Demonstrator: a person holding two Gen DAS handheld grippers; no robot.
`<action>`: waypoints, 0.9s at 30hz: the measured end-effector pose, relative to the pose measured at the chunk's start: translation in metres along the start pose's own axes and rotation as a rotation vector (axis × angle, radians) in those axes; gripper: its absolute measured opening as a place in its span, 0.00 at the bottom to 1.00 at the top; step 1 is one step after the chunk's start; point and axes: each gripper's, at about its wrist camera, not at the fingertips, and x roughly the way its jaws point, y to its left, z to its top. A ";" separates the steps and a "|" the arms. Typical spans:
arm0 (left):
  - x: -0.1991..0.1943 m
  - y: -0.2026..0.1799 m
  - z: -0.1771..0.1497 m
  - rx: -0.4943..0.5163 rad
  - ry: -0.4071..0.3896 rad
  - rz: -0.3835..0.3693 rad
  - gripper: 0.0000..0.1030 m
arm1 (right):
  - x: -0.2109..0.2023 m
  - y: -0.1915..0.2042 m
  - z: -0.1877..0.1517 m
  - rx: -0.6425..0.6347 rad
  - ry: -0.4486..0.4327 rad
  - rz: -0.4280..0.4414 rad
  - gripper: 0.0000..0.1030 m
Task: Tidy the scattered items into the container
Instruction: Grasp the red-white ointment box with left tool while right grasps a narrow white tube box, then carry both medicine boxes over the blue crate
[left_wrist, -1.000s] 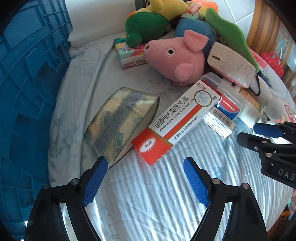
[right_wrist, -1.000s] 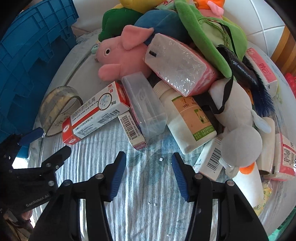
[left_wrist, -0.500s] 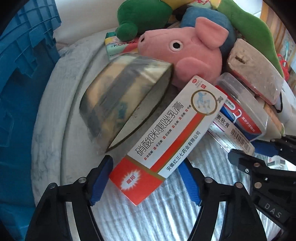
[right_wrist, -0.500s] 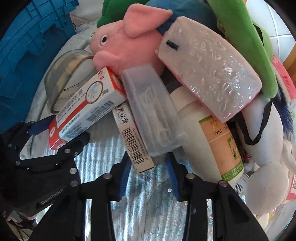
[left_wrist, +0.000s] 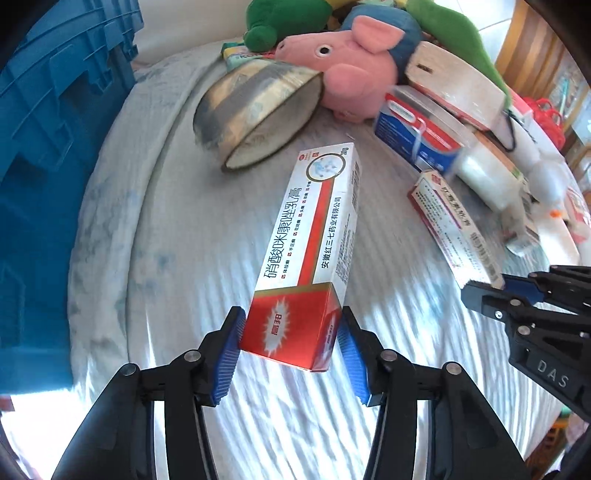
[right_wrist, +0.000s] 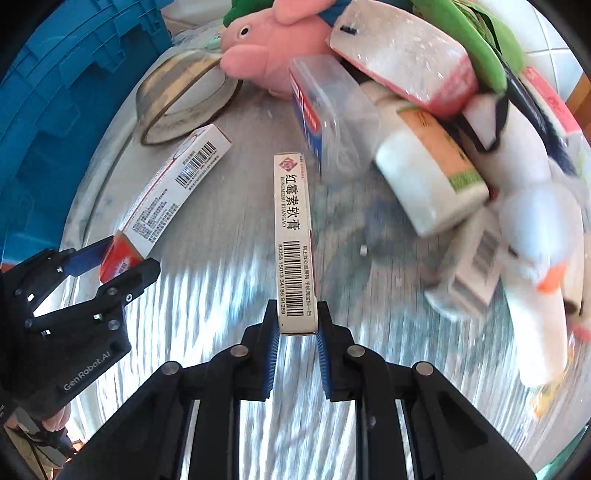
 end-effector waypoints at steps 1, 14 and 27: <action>-0.004 -0.002 -0.004 0.011 -0.001 -0.008 0.48 | -0.002 0.000 -0.004 0.000 -0.004 0.000 0.18; -0.016 -0.009 0.013 0.046 -0.035 0.036 0.76 | -0.039 -0.014 0.016 0.007 -0.105 -0.011 0.43; -0.021 -0.003 0.019 0.028 -0.050 0.027 0.39 | -0.012 -0.019 0.031 0.017 -0.063 -0.014 0.18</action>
